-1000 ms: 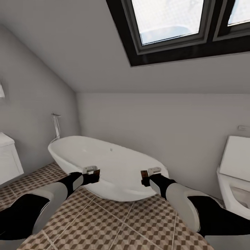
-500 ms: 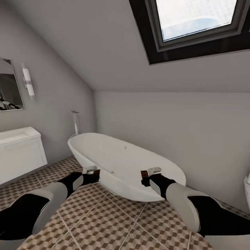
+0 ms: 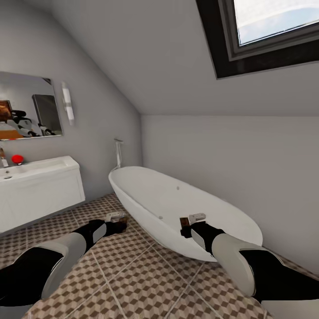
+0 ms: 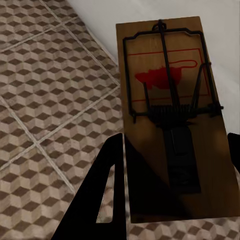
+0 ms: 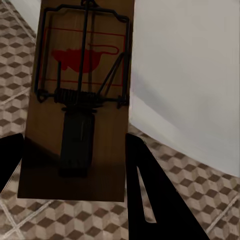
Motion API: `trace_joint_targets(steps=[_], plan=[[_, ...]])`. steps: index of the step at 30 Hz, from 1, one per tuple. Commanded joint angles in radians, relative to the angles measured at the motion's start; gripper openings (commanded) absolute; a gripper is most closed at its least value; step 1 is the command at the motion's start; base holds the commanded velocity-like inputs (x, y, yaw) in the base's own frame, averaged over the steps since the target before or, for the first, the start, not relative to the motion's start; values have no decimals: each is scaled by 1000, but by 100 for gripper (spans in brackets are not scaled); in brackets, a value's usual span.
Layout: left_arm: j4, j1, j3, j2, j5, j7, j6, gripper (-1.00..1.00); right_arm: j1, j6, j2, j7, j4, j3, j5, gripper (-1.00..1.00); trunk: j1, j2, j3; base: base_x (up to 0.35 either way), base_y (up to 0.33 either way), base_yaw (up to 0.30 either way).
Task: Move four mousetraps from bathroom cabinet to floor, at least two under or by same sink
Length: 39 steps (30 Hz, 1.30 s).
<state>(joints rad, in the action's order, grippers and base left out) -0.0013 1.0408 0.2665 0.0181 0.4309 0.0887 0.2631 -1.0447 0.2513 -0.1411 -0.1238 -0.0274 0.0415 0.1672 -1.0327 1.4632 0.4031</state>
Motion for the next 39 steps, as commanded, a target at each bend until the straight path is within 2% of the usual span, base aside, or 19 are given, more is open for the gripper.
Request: trace_joint_targets(steps=[1, 39], plan=[[0, 1, 8, 0, 8, 2, 4, -100, -1, 2, 0, -2, -2, 5, 6, -100, 0, 1, 2, 0, 0, 299], [0, 1, 9, 5, 8, 2, 4, -100, -1, 1, 2, -5, -2, 5, 6, -100, 0, 1, 30, 0, 0, 297]])
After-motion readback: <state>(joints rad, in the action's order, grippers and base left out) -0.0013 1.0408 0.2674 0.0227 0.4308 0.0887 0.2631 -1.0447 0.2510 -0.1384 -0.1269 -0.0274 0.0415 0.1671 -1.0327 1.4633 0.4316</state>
